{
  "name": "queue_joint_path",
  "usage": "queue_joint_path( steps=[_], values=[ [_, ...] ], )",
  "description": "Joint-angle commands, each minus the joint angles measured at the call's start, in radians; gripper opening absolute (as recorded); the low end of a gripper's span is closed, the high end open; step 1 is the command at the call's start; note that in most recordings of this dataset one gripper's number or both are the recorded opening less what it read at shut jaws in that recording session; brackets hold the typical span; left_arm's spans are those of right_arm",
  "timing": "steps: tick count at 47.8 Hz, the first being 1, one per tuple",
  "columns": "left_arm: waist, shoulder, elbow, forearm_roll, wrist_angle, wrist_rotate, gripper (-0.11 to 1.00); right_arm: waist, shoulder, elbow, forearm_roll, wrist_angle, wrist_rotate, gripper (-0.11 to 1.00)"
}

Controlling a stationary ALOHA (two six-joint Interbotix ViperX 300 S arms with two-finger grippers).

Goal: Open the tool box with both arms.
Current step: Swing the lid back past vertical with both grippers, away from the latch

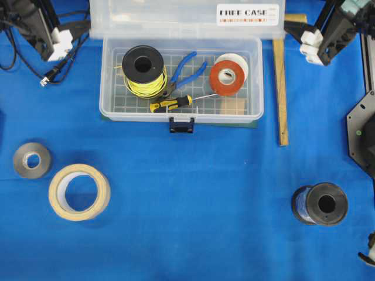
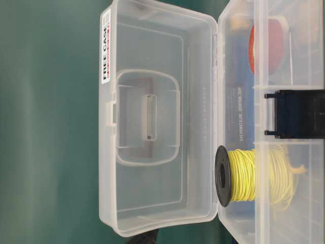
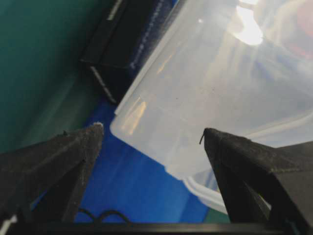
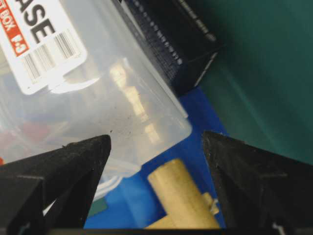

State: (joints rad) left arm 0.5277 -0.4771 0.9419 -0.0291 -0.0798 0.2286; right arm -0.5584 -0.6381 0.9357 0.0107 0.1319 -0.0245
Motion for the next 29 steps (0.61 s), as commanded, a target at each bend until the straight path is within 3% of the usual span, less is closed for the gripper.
queue_joint_path(
  steps=[1,29],
  values=[
    [-0.021,0.034,-0.115,-0.005,-0.029,-0.005,0.9,0.018,0.029,-0.083,0.008,-0.066,0.012,0.81],
    [0.086,0.104,-0.169,-0.002,-0.028,-0.002,0.9,-0.077,0.202,-0.176,-0.017,-0.084,0.005,0.81]
  ],
)
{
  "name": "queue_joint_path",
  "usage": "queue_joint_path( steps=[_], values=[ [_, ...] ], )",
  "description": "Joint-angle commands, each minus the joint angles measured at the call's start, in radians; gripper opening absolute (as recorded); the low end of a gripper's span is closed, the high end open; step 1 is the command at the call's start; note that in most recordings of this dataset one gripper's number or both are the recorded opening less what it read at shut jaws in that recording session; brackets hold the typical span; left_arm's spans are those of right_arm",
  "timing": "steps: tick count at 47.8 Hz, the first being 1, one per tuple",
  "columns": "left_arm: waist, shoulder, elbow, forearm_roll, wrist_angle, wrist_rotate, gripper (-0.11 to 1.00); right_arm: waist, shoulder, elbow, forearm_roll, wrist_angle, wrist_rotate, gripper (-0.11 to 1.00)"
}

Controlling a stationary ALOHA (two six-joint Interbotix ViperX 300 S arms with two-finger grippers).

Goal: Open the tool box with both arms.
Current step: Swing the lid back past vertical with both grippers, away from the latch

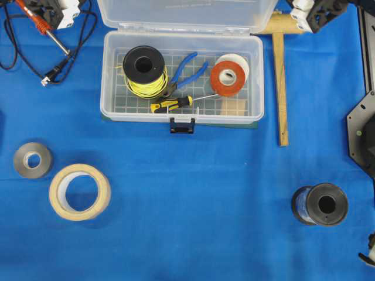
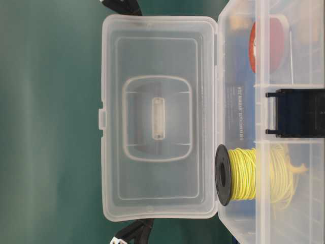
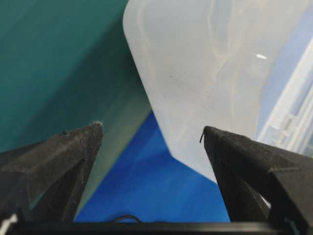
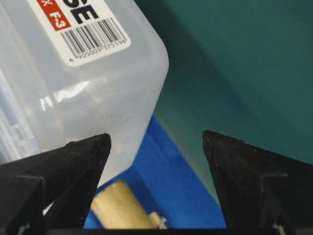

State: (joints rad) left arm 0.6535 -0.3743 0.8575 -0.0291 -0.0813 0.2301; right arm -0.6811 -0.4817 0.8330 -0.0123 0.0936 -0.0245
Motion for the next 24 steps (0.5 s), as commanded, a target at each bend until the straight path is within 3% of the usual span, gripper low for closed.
queue_joint_path(
  steps=[1,24],
  values=[
    [-0.037,0.005,-0.083,-0.002,-0.028,-0.003,0.9,0.044,0.052,-0.077,0.006,-0.048,0.005,0.81],
    [0.034,0.084,-0.084,-0.002,-0.031,-0.003,0.9,0.005,0.118,-0.101,0.005,-0.041,0.008,0.81]
  ],
)
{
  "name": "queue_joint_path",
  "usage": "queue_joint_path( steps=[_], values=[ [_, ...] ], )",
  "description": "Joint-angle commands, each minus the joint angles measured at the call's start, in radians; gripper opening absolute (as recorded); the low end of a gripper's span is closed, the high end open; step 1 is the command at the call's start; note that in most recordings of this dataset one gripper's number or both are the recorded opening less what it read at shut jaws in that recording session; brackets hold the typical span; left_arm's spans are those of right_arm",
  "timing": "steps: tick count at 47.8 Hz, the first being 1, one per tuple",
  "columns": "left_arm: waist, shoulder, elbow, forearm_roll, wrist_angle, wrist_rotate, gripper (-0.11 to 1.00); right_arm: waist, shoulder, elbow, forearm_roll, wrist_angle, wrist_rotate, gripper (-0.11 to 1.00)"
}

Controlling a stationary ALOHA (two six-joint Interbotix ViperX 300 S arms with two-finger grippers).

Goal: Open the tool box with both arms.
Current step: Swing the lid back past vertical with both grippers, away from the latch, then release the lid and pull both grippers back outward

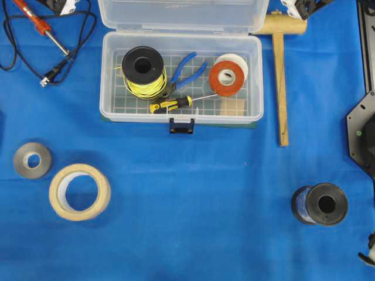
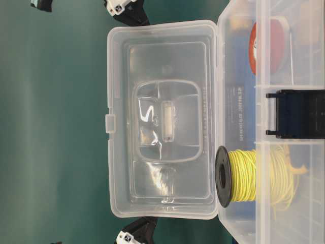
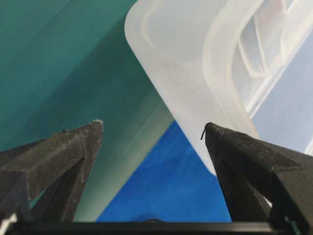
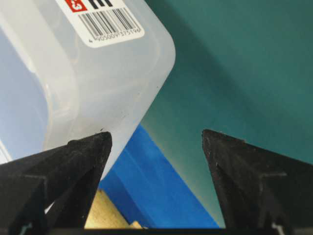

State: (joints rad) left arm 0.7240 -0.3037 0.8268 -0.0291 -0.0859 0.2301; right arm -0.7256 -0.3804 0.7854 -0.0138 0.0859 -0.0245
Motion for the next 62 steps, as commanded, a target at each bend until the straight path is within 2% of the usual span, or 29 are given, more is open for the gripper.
queue_joint_path(
  steps=[1,14,24,46,55,62],
  values=[
    [-0.035,0.015,-0.054,-0.002,-0.026,-0.003,0.9,0.048,0.017,-0.054,0.005,-0.035,0.008,0.81],
    [-0.031,0.005,-0.041,-0.002,-0.021,-0.003,0.9,0.043,0.003,-0.041,0.006,-0.032,0.009,0.81],
    [0.003,-0.04,0.008,-0.002,-0.02,-0.003,0.9,0.02,-0.075,0.015,0.006,-0.005,0.014,0.81],
    [0.069,-0.264,0.173,-0.002,-0.015,-0.006,0.9,-0.035,-0.304,0.132,0.006,0.103,0.017,0.81],
    [0.069,-0.319,0.202,-0.002,-0.014,-0.008,0.9,-0.037,-0.321,0.15,0.005,0.118,0.02,0.81],
    [0.064,-0.311,0.199,-0.002,-0.014,-0.011,0.9,-0.037,-0.307,0.149,0.008,0.115,0.023,0.81]
  ],
)
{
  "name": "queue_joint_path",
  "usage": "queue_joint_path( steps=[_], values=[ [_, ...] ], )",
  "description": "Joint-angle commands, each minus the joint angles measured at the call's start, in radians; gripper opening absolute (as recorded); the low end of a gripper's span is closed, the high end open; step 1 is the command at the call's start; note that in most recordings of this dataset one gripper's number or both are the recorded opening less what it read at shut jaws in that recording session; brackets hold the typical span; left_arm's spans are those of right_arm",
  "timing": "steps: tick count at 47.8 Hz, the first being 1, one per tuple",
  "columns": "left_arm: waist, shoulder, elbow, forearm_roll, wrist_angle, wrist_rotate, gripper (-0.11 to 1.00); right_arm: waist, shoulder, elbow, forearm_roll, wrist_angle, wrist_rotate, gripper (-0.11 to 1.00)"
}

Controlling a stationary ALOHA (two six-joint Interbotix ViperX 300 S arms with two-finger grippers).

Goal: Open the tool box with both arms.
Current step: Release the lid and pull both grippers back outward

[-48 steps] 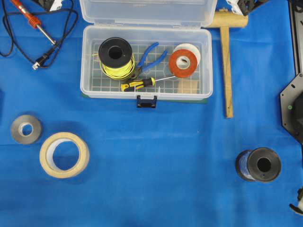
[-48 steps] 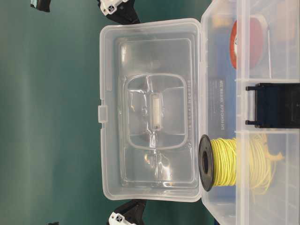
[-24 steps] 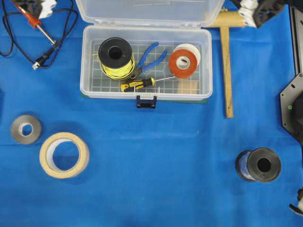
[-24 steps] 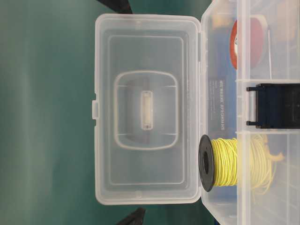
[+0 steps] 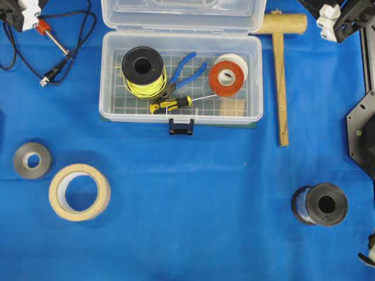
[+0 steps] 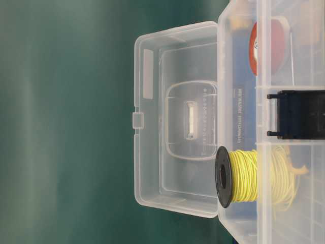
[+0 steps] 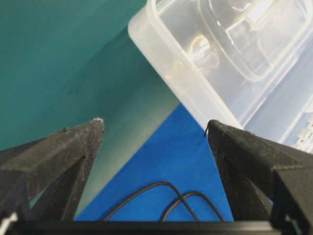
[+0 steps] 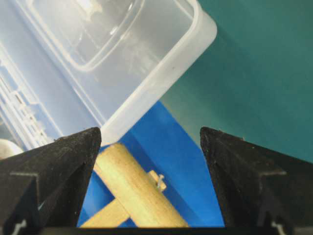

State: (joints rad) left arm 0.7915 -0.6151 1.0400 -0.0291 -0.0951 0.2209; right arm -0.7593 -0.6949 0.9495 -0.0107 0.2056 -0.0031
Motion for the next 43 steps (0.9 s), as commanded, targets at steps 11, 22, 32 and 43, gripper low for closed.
queue_joint_path(
  steps=[11,22,32,43],
  values=[
    [-0.064,0.005,-0.015,-0.003,-0.002,-0.025,0.9,0.043,0.021,-0.018,0.021,-0.009,0.003,0.81],
    [-0.229,-0.02,-0.002,-0.006,0.038,-0.058,0.9,0.232,0.02,-0.014,0.041,-0.006,0.009,0.81],
    [-0.407,-0.052,0.017,-0.008,0.055,-0.06,0.9,0.457,0.025,-0.011,0.041,-0.005,0.009,0.81],
    [-0.581,-0.08,0.032,-0.008,0.055,-0.061,0.9,0.632,0.031,-0.008,0.041,0.0,0.009,0.81]
  ],
)
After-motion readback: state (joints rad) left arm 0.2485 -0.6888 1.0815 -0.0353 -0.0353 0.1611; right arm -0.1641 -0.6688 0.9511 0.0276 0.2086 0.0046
